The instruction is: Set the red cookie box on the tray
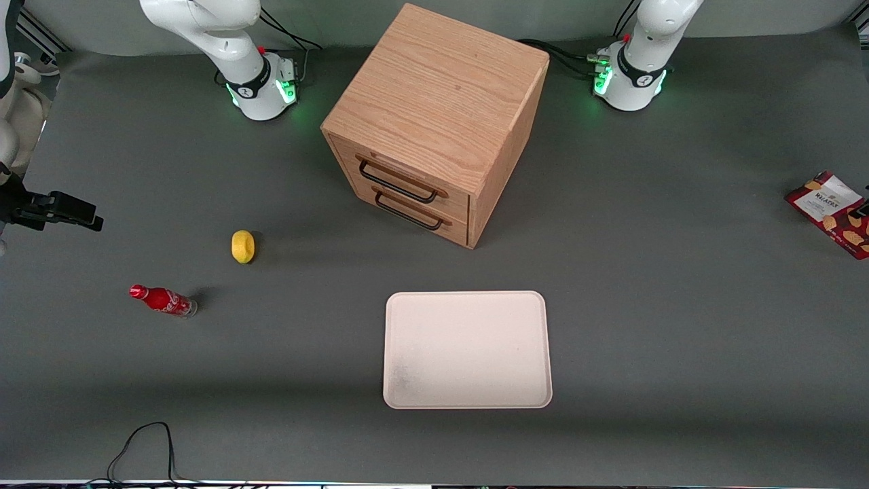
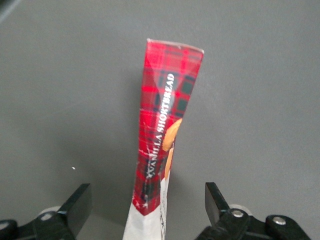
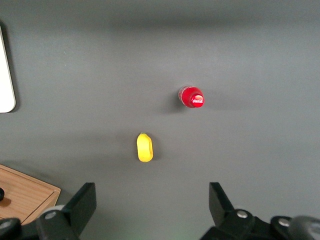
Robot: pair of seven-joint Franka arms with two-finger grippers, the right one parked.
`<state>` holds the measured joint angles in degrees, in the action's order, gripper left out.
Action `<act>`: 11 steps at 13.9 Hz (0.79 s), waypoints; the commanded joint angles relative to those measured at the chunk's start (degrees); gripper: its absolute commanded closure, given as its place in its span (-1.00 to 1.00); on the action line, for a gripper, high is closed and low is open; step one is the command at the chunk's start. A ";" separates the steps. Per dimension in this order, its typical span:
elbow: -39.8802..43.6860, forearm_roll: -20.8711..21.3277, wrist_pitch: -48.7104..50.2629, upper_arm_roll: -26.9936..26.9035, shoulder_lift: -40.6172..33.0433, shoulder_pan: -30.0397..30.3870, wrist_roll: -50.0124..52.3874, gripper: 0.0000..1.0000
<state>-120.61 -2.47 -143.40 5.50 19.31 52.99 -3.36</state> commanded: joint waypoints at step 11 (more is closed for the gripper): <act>3.37 -0.17 0.49 -0.49 2.92 -1.05 -1.39 0.38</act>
<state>-118.29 -2.46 -143.50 5.50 21.20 52.45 -3.65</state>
